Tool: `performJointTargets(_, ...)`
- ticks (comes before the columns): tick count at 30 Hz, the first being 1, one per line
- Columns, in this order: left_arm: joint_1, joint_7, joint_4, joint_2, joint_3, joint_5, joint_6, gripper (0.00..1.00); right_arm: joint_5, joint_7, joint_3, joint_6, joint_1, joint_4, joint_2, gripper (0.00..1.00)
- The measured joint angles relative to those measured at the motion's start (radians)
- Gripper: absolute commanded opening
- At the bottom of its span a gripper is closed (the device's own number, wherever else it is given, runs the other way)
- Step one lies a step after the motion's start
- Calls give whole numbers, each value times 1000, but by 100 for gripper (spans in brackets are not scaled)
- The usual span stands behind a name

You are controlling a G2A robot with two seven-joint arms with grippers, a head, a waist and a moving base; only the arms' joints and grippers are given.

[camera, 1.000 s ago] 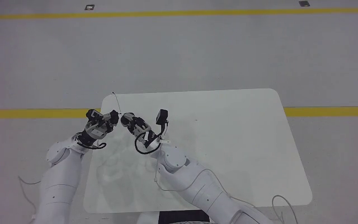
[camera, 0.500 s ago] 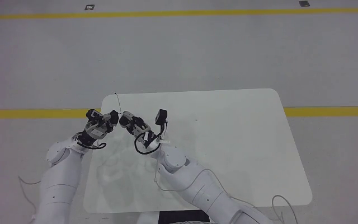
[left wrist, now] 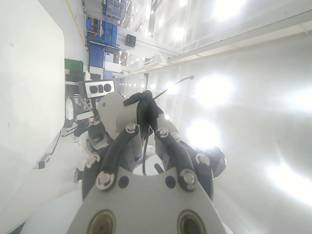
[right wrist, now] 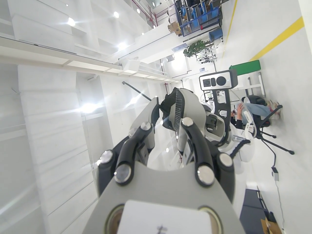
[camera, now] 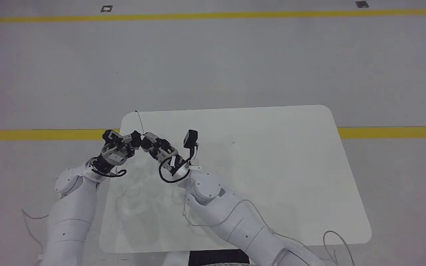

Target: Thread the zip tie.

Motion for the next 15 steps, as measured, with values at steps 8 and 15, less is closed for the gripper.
performJointTargets(8, 0, 0, 0, 0, 0, 0, 0, 0, 2, -6, 6, 0, -2, -6, 0, 8)
performJointTargets(15, 0, 0, 0, 0, 0, 0, 0, 0, -1, -11, 9, 0, -4, -12, 0, 7)
